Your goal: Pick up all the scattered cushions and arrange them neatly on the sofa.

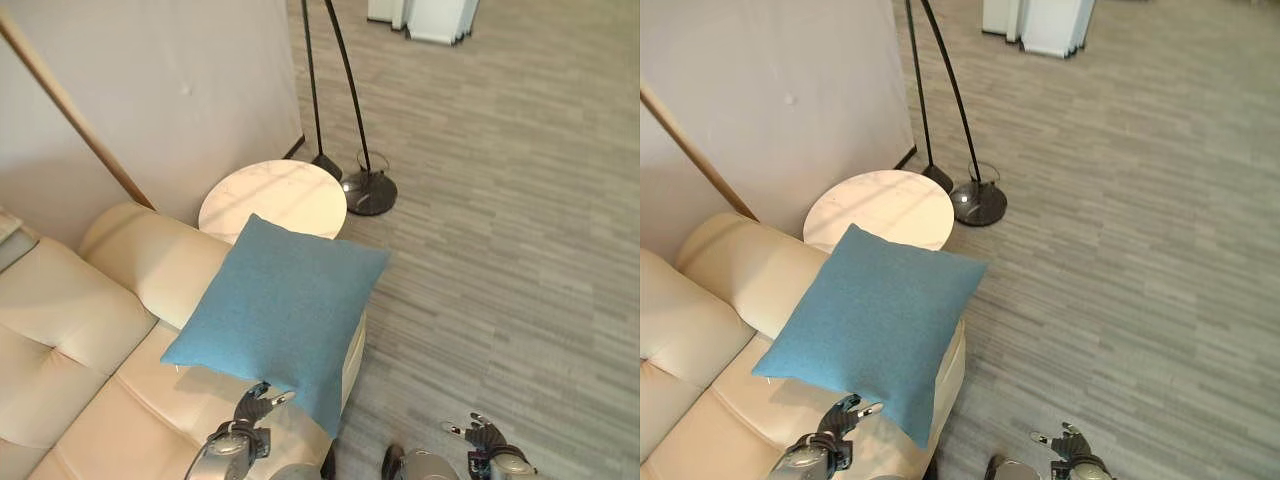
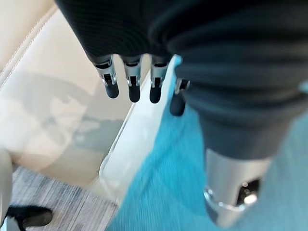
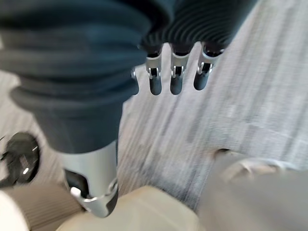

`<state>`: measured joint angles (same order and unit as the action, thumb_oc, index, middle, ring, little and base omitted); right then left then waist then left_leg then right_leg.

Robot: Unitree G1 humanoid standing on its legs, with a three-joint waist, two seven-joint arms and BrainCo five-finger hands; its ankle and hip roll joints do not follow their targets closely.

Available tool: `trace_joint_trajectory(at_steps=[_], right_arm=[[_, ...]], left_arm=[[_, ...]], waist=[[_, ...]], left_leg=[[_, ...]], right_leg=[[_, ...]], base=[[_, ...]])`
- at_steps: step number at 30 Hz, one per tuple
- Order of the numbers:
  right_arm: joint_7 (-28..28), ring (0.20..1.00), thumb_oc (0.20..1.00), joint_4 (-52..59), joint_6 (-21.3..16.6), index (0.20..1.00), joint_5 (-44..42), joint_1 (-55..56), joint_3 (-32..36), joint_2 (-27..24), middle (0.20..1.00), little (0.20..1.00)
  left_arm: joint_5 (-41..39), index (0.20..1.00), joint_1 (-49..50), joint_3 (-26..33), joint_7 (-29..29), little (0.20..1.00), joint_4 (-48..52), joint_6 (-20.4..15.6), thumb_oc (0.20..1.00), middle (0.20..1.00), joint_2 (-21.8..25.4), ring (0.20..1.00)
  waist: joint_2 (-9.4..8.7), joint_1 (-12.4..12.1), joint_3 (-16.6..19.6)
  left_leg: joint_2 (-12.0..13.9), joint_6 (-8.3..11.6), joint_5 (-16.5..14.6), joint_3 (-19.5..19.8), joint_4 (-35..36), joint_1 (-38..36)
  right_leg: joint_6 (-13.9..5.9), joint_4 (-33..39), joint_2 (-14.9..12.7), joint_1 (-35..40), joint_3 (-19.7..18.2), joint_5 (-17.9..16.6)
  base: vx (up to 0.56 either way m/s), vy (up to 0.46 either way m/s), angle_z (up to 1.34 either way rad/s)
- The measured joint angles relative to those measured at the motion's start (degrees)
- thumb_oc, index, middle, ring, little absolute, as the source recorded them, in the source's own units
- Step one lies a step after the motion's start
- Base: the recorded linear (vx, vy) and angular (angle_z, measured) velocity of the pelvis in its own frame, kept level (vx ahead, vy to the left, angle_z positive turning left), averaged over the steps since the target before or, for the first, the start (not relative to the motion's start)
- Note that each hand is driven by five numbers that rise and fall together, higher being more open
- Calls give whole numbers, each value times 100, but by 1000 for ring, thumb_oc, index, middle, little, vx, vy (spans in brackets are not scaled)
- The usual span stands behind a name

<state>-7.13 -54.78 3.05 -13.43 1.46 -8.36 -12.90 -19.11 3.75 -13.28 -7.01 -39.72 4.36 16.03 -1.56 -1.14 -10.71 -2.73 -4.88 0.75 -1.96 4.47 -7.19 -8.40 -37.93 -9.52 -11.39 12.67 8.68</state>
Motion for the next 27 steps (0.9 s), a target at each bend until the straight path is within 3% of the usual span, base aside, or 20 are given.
trace_joint_trajectory(at_steps=[1, 3, 4, 5, 6, 7, 8, 10, 11, 12, 15, 17, 18, 21, 22, 23, 24, 25, 26, 27], right_arm=[[18, 1000, 1000, -5, 2, 1000, -1, 35, 1, 69, 1000, 1000], [18, 1000, 1000, -7, 3, 1000, -6, 50, 16, 67, 1000, 1000], [19, 1000, 1000, -21, -1, 1000, -8, 90, 25, 64, 1000, 1000], [13, 1000, 1000, -68, -15, 1000, -15, 60, 29, 70, 1000, 1000], [14, 1000, 1000, -119, -5, 1000, -23, 26, 39, 55, 1000, 1000], [11, 1000, 1000, -151, -9, 1000, -35, 10, 69, 34, 1000, 1000], [3, 1000, 1000, -221, 3, 1000, -36, -39, 50, 25, 1000, 1000], [3, 1000, 1000, -295, 8, 1000, -31, 16, 49, 12, 1000, 1000], [4, 1000, 1000, -311, 6, 1000, -29, 16, 53, -9, 1000, 1000], [14, 1000, 1000, -344, 30, 1000, -20, 64, 35, -92, 1000, 1000], [26, 1000, 1000, -306, 0, 1000, -18, -3, -6, -241, 1000, 1000], [26, 1000, 1000, -310, -14, 1000, -19, 30, -2, -241, 1000, 1000], [23, 1000, 1000, -330, -12, 1000, -19, -14, -1, -235, 1000, 1000], [19, 1000, 1000, -321, -24, 1000, -21, -64, 7, -216, 1000, 1000], [-1, 1000, 1000, -318, -28, 1000, -23, -48, -3, -216, 1000, 1000], [-14, 1000, 1000, -313, -35, 1000, -24, -46, -4, -226, 1000, 1000], [-26, 1000, 1000, -315, -36, 1000, -25, -45, -5, -233, 1000, 1000], [-28, 1000, 1000, -324, -25, 1000, -25, -4, -21, -226, 1000, 1000], [-27, 1000, 1000, -345, -27, 1000, -27, 4, -25, -271, 1000, 1000], [-23, 1000, 1000, -330, -13, 1000, -40, 19, 15, -428, 1000, 1000]], left_arm=[[-1, 1000, -5, 4, -11, 1000, -72, -17, 1000, 1000, 49, 1000], [-2, 1000, -68, 25, -40, 1000, -215, -12, 1000, 1000, 39, 1000], [-3, 1000, -9, 29, -48, 1000, -213, -12, 1000, 1000, 30, 1000], [-3, 1000, 26, 28, -51, 1000, -253, -8, 1000, 1000, 3, 1000], [-3, 1000, -80, 42, -77, 1000, -438, -3, 1000, 1000, -82, 1000], [-2, 1000, -168, 45, -83, 1000, -544, -13, 1000, 1000, -124, 1000], [-2, 1000, -163, 57, -86, 1000, -604, -23, 1000, 1000, -90, 1000], [-2, 1000, -85, 172, -115, 1000, -678, -11, 1000, 1000, -170, 1000], [-2, 1000, -49, 199, -115, 1000, -678, -15, 1000, 1000, -233, 1000], [-2, 1000, -19, 207, -113, 1000, -703, -19, 1000, 1000, -337, 1000], [-12, 1000, 14, 215, -123, 1000, -744, -47, 1000, 1000, -546, 1000], [-43, 1000, -55, 209, -160, 1000, -889, -63, 1000, 1000, -568, 1000], [-88, 1000, -121, 218, -175, 1000, -967, -76, 1000, 1000, -549, 1000], [-222, 1000, -215, 218, -194, 1000, -1099, -74, 1000, 1000, -423, 1000], [-229, 1000, -212, 209, -195, 1000, -1096, -69, 1000, 1000, -394, 1000], [-229, 1000, -224, 205, -191, 1000, -1105, -60, 1000, 1000, -402, 1000], [-228, 1000, -255, 206, -188, 1000, -1102, -60, 1000, 1000, -412, 1000], [-228, 1000, -294, 205, -176, 1000, -1101, -62, 1000, 1000, -422, 1000], [-226, 1000, -273, 204, -167, 1000, -1114, -59, 1000, 1000, -499, 1000], [-224, 1000, -227, 200, -170, 1000, -1062, -68, 1000, 1000, -676, 1000]], waist=[[-92, -59, 44], [-54, -50, 28], [-29, -69, 15], [60, -89, 18], [227, 21, 53], [295, 22, 36], [262, -9, 61], [287, 7, 98], [308, 16, 128], [404, 13, 189], [505, -72, 272], [422, -76, 315], [276, -79, 277], [-4, -133, 174], [-178, -152, 122], [-224, -127, 113], [-300, -67, 76], [-359, -38, 58], [-151, -29, 114], [490, 13, 189]], left_leg=[[-21, -44, -30, 247, 10, -7], [21, -26, -17, 463, 8, 24], [49, 80, 55, 497, -8, 25], [83, 50, -21, 745, 16, 53], [202, 69, -17, 1081, 15, 129], [285, 120, -43, 1122, 1, 159], [295, 264, -49, 1195, 9, 164], [400, 459, -179, 1302, 50, 87], [517, 464, -202, 1276, 43, 61], [713, 590, -274, 1196, 35, -8], [1065, 536, -377, 1128, -226, 87], [1071, 619, -284, 1223, -474, 240], [1045, 862, -114, 1219, -950, 552], [915, 1233, 235, 1089, -1955, 1134], [830, 1182, 408, 840, -2150, 1260], [827, 1081, 536, 447, -2295, 1384], [782, 1022, 530, 42, -2423, 1491], [555, 884, 337, -467, -2406, 1508], [514, 682, 230, -655, -2198, 1526], [942, 676, -67, -808, -1634, 1485]], right_leg=[[141, 42, 78, -134, -283, 166], [225, 668, 189, -63, -506, 175], [253, 1396, 177, 65, -516, -40], [324, 1805, 257, 42, -793, -95], [234, 2798, 471, 223, -1490, -254], [111, 3306, 612, 304, -1999, -420], [88, 3906, 480, 402, -2035, -727], [129, 4214, 409, 668, -1530, -1415], [177, 4284, 461, 744, -1367, -1527], [284, 4301, 607, 837, -1143, -1585], [530, 4284, 931, 921, -898, -1636], [681, 4300, 981, 936, -764, -1594], [753, 4300, 1002, 967, -652, -1546], [899, 4301, 931, 1083, -420, -1450], [1008, 4300, 833, 1141, -295, -1396], [1036, 4303, 776, 1134, -142, -1374], [1057, 4304, 705, 1105, -6, -1359], [982, 4307, 580, 1059, 50, -1286], [621, 4195, 656, 1101, 75, -1042], [1093, 2466, 1009, 538, 175, -495]], base=[[129, -83, 85], [87, -75, 74], [137, -161, 57], [176, -210, 89], [142, -219, 85], [165, -270, 97], [209, -305, 50], [272, -385, 48], [229, -404, 54], [144, -318, 36], [149, -444, 22], [77, -444, 56], [50, -433, 63], [25, -220, 51], [52, -230, 43], [45, -158, 52], [118, -71, 65], [102, -33, 59], [159, -41, 61], [85, 3, 96]])
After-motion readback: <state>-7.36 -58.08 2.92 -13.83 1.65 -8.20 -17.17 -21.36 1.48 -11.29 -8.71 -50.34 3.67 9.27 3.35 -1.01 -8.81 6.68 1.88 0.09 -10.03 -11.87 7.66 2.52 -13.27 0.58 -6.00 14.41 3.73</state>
